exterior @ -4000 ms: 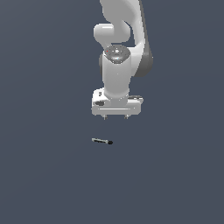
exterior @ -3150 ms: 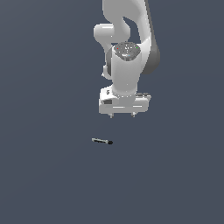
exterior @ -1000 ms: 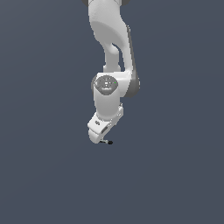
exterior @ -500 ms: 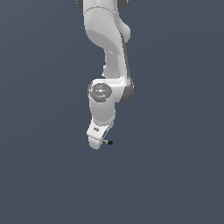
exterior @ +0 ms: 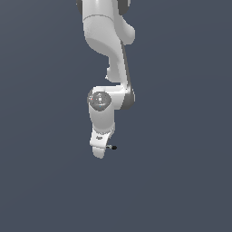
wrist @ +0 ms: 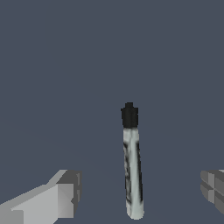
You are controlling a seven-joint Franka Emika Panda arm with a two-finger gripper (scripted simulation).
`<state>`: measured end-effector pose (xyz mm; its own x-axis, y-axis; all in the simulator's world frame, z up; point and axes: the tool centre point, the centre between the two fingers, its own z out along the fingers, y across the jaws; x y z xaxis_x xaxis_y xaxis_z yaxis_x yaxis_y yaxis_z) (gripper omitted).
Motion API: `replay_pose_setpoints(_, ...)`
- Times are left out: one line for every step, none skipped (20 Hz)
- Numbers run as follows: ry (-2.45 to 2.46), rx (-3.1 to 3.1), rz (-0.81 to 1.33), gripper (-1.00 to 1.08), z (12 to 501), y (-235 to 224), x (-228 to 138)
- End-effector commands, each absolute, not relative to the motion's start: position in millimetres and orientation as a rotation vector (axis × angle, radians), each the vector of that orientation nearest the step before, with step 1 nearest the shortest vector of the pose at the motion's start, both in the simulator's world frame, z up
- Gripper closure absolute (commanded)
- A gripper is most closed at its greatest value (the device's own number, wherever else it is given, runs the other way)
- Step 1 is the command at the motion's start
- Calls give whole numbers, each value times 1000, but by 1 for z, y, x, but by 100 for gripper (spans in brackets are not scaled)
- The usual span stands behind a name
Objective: Pick up the object and move it to a goal position.
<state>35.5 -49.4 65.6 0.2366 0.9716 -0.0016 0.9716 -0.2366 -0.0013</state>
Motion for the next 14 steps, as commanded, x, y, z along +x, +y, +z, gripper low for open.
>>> replay_pose_setpoints(-1978, -2441, 1, -92, 63, -51, 36)
replay_pose_setpoints(-1988, -2433, 1, -92, 62, -52, 36)
replay_pose_setpoints(-1996, -2426, 1, -92, 61, -52, 36)
replay_pose_setpoints(-2003, -2420, 0, -92, 61, -53, 36)
replay_pose_setpoints(-2008, -2416, 0, -92, 60, -53, 37)
replay_pose_setpoints(-2012, -2413, 0, -92, 60, -53, 37)
replay_pose_setpoints(-2015, -2411, 0, -92, 60, -53, 37)
replay_pose_setpoints(-2015, -2410, 0, -92, 60, -53, 37)
replay_pose_setpoints(-2010, -2414, 1, -92, 60, -53, 36)
replay_pose_setpoints(-2010, -2414, 1, -92, 60, -53, 36)
replay_pose_setpoints(-2010, -2414, 1, -92, 58, -53, 36)
replay_pose_setpoints(-2010, -2414, 1, -92, 57, -54, 36)
replay_pose_setpoints(-2011, -2414, 1, -92, 54, -53, 36)
replay_pose_setpoints(-2011, -2414, 1, -92, 50, -54, 36)
